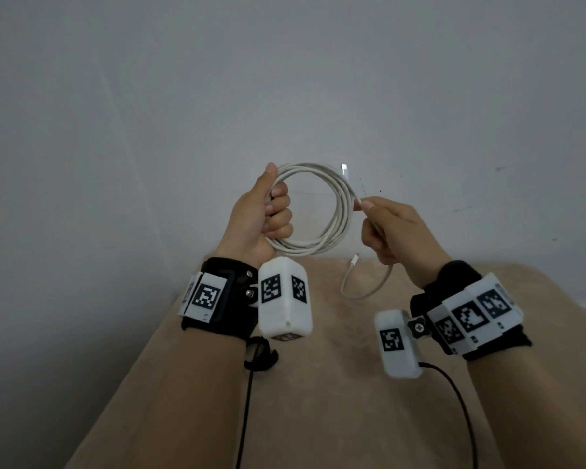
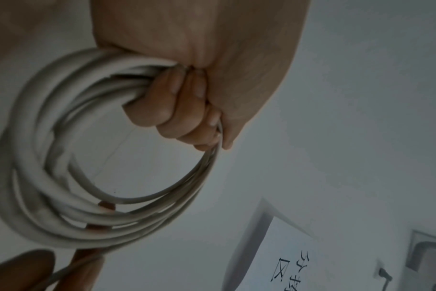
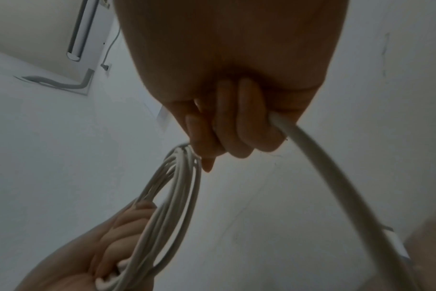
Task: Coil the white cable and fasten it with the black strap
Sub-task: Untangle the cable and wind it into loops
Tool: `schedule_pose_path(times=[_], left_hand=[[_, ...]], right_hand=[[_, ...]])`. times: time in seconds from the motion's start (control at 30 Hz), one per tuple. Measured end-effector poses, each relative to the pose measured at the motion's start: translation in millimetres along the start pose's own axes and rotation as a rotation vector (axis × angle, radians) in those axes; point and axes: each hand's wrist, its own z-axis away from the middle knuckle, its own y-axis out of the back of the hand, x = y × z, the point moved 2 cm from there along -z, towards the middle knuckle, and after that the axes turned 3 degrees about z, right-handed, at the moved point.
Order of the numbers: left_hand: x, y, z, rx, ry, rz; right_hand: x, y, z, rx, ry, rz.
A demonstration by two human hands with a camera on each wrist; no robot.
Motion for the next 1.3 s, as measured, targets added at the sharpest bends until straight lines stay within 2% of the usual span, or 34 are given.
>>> schedule_pose_path(times=[0.13,0.27,0.47,0.67,0.93,1.07,1.17,1.3], left_hand=[[-4.2,-6.9,-0.7,-0.025,-0.003,0.040],[-8.4,-13.2,-1.5,-0.043,-0.003,0.080],[-11.3,-14.7,-2.9,-0.060,0.010,0.102],[-10.3,-14.3,-1.6,-0.107,0.083,0.071],[-3.7,-8.6,7.8,-0.246,0.309,-0.103],[-4.9,-5.8,9.2,-0.300,0.377,-0.273],[-9.4,-11.9,13.3,-0.329,0.386,-0.414],[-14.7,-13.7,14.0,-0.301,0.339,-0.592]], right_hand=[[0.1,-5.5,1.6,-0.091,-0.036,-0.037],[-0.3,-11.4,1.8,-0.107,-0.081,-0.060],[-2.4,-15.8,3.3,-0.096,-0.009,0.051],[-5.0,-12.9,4.0,-0.105,-0.022,0.046],[-3.0,-2.3,5.3,-0.195,-0.039,0.113],[-1.7,-4.4,5.6,-0.254,-0.014,0.213],[-0.3,-7.3,6.3,-0.309,-0.008,0.286],[3.1,-9.6,6.6,-0.359,-0.040,0.338]])
